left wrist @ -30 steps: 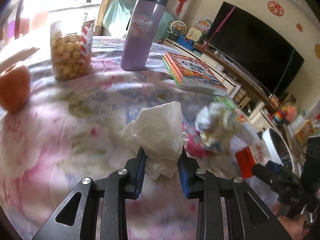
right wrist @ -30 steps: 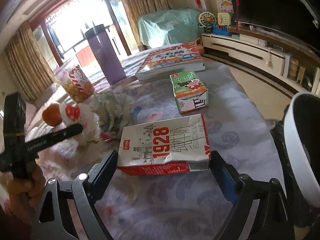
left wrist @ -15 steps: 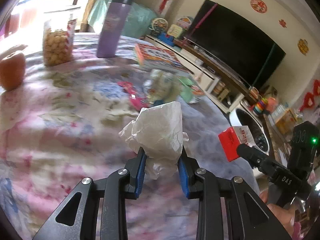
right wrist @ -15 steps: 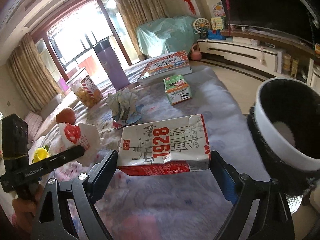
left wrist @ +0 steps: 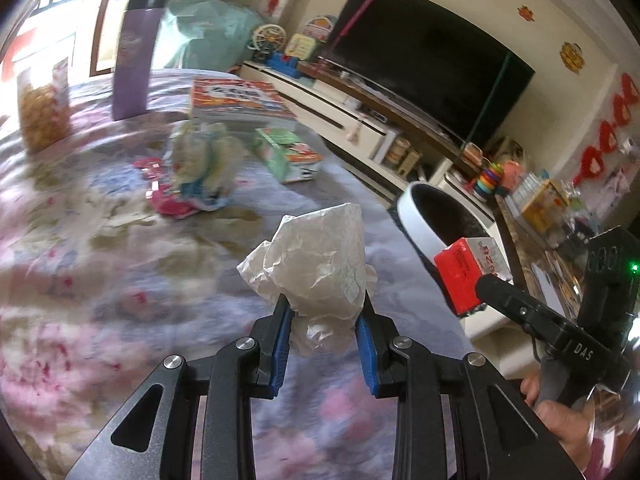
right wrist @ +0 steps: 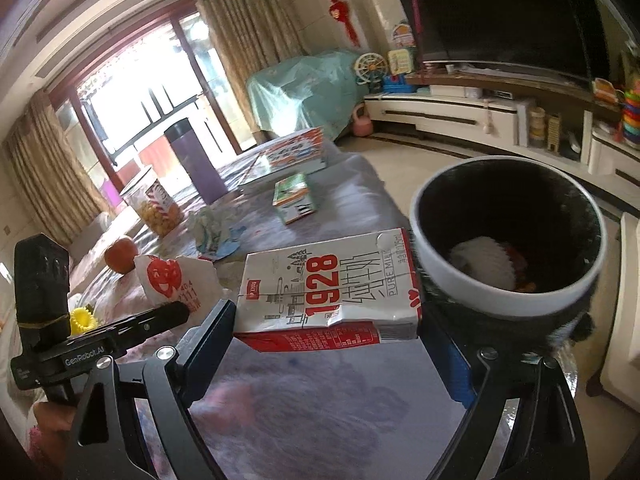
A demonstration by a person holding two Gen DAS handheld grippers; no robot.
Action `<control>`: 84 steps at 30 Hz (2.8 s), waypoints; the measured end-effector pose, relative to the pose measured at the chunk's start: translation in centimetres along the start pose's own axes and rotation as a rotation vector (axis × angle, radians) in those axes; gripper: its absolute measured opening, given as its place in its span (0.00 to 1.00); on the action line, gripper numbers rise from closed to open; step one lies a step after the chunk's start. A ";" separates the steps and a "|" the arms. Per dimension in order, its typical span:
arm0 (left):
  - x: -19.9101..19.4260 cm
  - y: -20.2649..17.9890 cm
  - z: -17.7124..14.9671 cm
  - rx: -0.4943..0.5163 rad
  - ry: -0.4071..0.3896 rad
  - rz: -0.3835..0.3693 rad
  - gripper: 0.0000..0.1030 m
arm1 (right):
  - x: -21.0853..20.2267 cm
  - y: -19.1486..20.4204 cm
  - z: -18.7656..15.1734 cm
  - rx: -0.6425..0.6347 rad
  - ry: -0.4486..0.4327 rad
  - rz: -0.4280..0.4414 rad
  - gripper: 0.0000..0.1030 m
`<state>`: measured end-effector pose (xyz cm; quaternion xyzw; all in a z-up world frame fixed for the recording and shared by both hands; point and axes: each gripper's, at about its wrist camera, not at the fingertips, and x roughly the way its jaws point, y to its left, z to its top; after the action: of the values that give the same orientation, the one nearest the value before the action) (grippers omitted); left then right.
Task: Collect trash
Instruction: 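Carry the white tissue and red-and-white carton over the bin with both tools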
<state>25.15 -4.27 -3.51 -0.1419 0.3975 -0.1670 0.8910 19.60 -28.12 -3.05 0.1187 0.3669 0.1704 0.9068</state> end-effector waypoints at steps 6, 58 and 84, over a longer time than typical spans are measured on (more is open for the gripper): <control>1.6 -1.9 0.6 0.036 0.013 -0.018 0.27 | -1.0 -2.0 0.1 0.033 -0.014 -0.026 0.89; 11.0 -14.0 5.1 0.244 0.068 -0.056 0.27 | -3.3 -12.3 3.8 0.124 -0.068 -0.134 0.89; 16.1 -16.3 7.2 0.275 0.114 -0.031 0.28 | -1.3 -14.4 5.6 0.153 -0.024 -0.131 0.89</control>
<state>37.69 -24.70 -3.22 -0.0147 0.4185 -0.2412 0.8755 25.84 -42.32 -3.21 0.1656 0.3748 0.0806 0.9086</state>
